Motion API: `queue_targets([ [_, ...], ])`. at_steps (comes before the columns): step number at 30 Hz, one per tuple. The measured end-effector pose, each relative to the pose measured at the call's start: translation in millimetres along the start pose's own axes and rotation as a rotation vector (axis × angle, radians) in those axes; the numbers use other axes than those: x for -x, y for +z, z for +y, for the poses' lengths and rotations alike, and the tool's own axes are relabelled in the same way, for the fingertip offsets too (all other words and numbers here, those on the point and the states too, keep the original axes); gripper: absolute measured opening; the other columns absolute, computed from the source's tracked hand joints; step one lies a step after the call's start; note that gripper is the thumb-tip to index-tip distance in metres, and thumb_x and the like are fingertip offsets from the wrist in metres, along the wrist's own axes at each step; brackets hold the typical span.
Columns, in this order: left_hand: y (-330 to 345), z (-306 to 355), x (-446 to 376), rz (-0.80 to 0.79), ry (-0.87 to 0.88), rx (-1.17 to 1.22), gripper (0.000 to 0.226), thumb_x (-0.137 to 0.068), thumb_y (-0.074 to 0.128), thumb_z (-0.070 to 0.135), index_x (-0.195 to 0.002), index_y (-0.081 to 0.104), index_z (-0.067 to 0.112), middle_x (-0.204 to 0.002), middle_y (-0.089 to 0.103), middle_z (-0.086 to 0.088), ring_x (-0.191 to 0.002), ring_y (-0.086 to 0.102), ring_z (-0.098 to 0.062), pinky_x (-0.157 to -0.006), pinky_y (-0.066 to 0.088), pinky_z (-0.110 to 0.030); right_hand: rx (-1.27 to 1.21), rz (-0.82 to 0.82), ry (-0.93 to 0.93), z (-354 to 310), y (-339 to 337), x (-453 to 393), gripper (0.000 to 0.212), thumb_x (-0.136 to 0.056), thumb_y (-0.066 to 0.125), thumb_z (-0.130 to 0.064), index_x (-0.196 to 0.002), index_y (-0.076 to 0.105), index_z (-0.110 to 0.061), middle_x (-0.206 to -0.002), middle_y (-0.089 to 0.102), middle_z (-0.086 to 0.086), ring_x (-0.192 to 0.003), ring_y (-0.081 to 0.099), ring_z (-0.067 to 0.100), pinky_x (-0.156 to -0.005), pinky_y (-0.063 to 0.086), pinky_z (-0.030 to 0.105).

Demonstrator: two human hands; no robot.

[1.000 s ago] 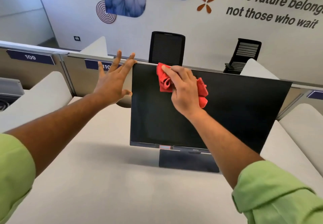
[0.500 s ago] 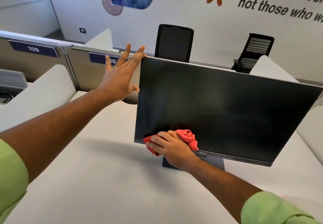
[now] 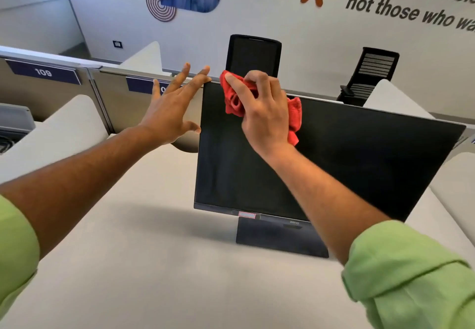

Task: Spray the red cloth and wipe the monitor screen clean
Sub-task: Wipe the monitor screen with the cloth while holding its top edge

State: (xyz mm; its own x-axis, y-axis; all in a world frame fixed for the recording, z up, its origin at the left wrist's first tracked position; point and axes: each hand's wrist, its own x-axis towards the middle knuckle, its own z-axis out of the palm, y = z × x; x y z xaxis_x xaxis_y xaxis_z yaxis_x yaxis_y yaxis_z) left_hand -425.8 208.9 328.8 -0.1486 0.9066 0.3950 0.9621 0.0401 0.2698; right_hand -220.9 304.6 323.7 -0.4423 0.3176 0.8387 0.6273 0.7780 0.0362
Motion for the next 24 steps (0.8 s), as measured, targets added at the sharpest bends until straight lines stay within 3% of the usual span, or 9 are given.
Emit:
queue_targets([
  [3, 0, -5, -1, 0.011, 0.026, 0.014, 0.126, -0.074, 0.089, 0.028, -0.162, 0.000, 0.042, -0.173, 0.000, 0.001, -0.158, -0.010, -0.018, -0.120, 0.001, -0.072, -0.046, -0.008, 0.120, -33, 14, 10, 0.052, -0.097, 0.061, -0.009, -0.147, 0.063, -0.025, -0.137, 0.062, 0.012, -0.120, 0.056, 0.034, -0.086, 0.049, 0.041],
  [8, 5, -10, -1, 0.036, 0.052, 0.009, 0.120, -0.076, 0.088, 0.027, -0.163, 0.006, 0.037, -0.173, 0.007, 0.005, -0.158, -0.009, -0.014, -0.120, 0.004, -0.072, -0.095, -0.162, -0.095, -61, 35, 86, 0.047, -0.102, 0.047, -0.011, -0.144, 0.064, -0.023, -0.138, 0.061, 0.008, -0.118, 0.055, 0.032, -0.087, 0.048, 0.043],
  [16, 6, -11, 0, 0.035, 0.042, 0.006, 0.123, -0.075, 0.089, 0.028, -0.163, 0.004, 0.036, -0.173, 0.005, 0.001, -0.159, -0.005, -0.021, -0.122, 0.004, -0.070, -0.061, -0.505, -0.440, -61, 45, 214, 0.055, -0.094, 0.057, -0.014, -0.148, 0.054, -0.026, -0.137, 0.054, -0.003, -0.118, 0.051, 0.024, -0.085, 0.050, 0.039],
  [20, 6, -8, -2, 0.030, 0.036, 0.005, 0.124, -0.076, 0.089, 0.025, -0.163, 0.002, 0.038, -0.173, 0.004, 0.001, -0.159, -0.005, -0.021, -0.121, 0.005, -0.071, -0.014, -0.454, -0.592, -42, 42, 182, 0.042, -0.103, 0.051, -0.016, -0.143, 0.058, -0.025, -0.130, 0.059, 0.001, -0.109, 0.058, 0.026, -0.079, 0.049, 0.041],
  [22, 5, -5, -5, 0.030, 0.045, 0.003, 0.125, -0.075, 0.090, 0.023, -0.163, 0.003, 0.038, -0.173, 0.004, 0.002, -0.159, -0.006, -0.020, -0.120, 0.005, -0.072, -0.014, -0.332, -0.557, -23, 33, 150, 0.039, -0.108, 0.044, -0.012, -0.139, 0.064, -0.024, -0.126, 0.065, 0.005, -0.103, 0.063, 0.030, -0.075, 0.049, 0.045],
  [24, 4, -5, -7, 0.023, 0.050, -0.008, 0.126, -0.074, 0.091, 0.023, -0.163, 0.002, 0.039, -0.173, 0.004, 0.003, -0.159, -0.008, -0.018, -0.119, 0.006, -0.074, -0.002, -0.201, -0.465, -2, 19, 111, 0.039, -0.106, 0.050, -0.009, -0.137, 0.068, -0.025, -0.124, 0.069, 0.009, -0.101, 0.066, 0.033, -0.073, 0.049, 0.045],
])
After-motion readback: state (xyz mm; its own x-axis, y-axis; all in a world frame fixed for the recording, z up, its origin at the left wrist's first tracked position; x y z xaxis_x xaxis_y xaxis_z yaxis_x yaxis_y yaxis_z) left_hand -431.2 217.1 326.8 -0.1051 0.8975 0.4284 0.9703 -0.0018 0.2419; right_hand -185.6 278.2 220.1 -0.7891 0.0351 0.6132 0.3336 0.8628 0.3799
